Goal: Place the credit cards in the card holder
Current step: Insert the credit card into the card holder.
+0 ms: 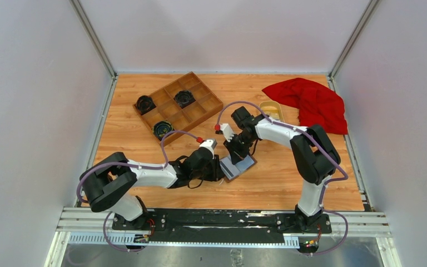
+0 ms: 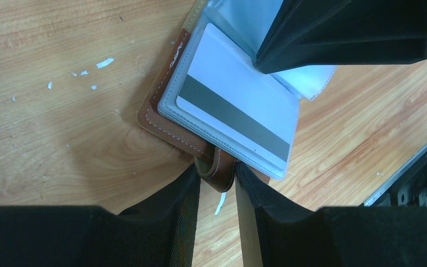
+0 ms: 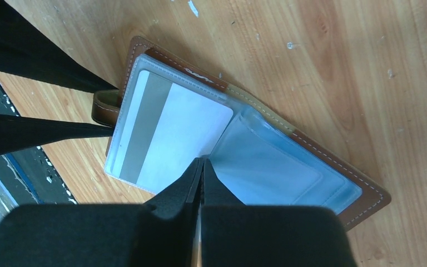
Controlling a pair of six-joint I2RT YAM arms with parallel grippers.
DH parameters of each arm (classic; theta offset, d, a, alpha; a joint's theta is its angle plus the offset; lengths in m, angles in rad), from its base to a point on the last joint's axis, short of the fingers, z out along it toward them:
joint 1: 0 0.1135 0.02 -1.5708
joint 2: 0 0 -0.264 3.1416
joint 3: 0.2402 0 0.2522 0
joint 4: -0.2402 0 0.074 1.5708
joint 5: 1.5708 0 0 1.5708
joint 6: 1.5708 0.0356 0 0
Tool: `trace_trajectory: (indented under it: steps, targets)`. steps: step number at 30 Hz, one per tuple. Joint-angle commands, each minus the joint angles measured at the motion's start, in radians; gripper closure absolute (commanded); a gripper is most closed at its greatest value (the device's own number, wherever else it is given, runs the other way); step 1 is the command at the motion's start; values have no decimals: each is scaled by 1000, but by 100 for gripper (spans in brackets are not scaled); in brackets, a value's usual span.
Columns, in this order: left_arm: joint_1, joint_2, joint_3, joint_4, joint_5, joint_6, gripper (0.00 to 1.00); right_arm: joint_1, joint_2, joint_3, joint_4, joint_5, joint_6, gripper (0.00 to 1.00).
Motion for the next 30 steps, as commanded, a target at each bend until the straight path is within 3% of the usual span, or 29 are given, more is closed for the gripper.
trace_trajectory:
  steps: [1, 10, 21, 26, 30]
  targets:
    - [-13, 6, -11, -24, -9, 16, 65, 23, 10, 15, -45, -52, -8, 99]
    - [-14, -122, -90, -26, -27, 10, 64, 14, -48, 20, -82, 1, -88, 89]
    - [-14, -400, -173, -28, -51, 96, 62, -8, -149, 32, -186, -80, -239, 82]
    - [-11, -496, -183, -60, -54, 153, 58, -29, -227, 21, -198, -107, -274, 78]
    - [-5, -574, -183, -112, -74, 190, 47, -65, -299, 16, -206, -144, -295, 77]
